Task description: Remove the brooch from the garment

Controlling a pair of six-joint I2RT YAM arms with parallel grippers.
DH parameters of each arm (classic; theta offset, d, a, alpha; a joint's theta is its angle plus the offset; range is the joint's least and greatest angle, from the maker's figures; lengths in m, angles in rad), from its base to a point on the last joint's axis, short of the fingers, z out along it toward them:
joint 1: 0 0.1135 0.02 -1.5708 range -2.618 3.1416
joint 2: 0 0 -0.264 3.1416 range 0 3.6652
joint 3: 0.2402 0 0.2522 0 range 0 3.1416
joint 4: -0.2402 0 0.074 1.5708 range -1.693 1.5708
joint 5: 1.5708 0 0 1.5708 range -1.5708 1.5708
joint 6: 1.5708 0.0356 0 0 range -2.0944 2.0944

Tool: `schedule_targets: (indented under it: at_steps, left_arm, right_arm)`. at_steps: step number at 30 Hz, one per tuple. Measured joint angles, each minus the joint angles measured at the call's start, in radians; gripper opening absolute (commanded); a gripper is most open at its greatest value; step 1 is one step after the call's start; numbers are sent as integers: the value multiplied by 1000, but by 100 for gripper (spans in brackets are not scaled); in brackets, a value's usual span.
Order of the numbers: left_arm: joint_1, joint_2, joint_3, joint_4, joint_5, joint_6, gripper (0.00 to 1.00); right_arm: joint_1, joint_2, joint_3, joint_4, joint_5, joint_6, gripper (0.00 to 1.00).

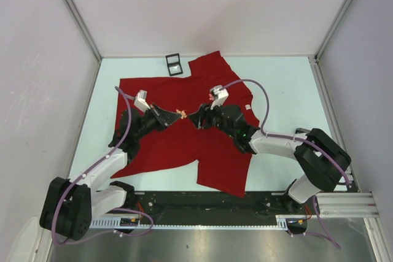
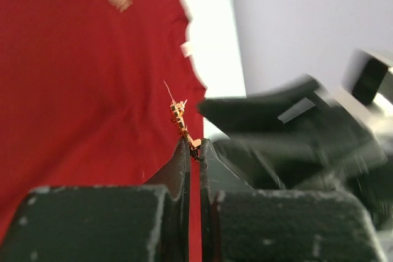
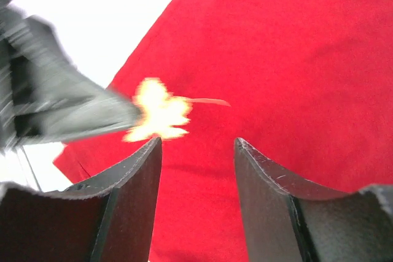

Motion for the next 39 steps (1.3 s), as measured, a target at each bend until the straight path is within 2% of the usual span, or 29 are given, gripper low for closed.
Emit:
schedule_targets:
  at_steps: [5, 10, 15, 19, 26, 31, 32, 34, 35, 39]
  left_arm:
    - [0, 6, -109, 314, 24, 56, 0]
    - [0, 69, -195, 577, 26, 38, 0]
    - [-3, 166, -243, 776, 26, -15, 1]
    - [-10, 216, -253, 859, 26, -42, 0]
    - [-21, 223, -260, 911, 26, -58, 0]
    - [-33, 257, -263, 924, 31, -84, 0]
    - [-35, 269, -264, 925, 33, -92, 0]
    - [-38, 297, -264, 934, 37, -111, 0]
    - [-38, 307, -264, 946, 39, -122, 0]
    - [-40, 344, -264, 980, 41, -158, 0]
  right_arm:
    - [-80, 6, -6, -24, -13, 220, 54]
    - [-143, 38, -65, 62, -105, 388, 54]
    - [-146, 83, -77, 155, -187, 496, 54]
    - [-139, 100, -87, 241, -226, 558, 54]
    - [-137, 135, -101, 377, -270, 642, 50]
    - [-140, 178, -101, 454, -301, 697, 33]
    - [-142, 179, -102, 462, -305, 703, 24]
    - [-144, 179, -103, 473, -308, 708, 14]
    - [-145, 179, -105, 472, -314, 712, 1]
    - [-158, 182, -105, 472, -321, 733, 0]
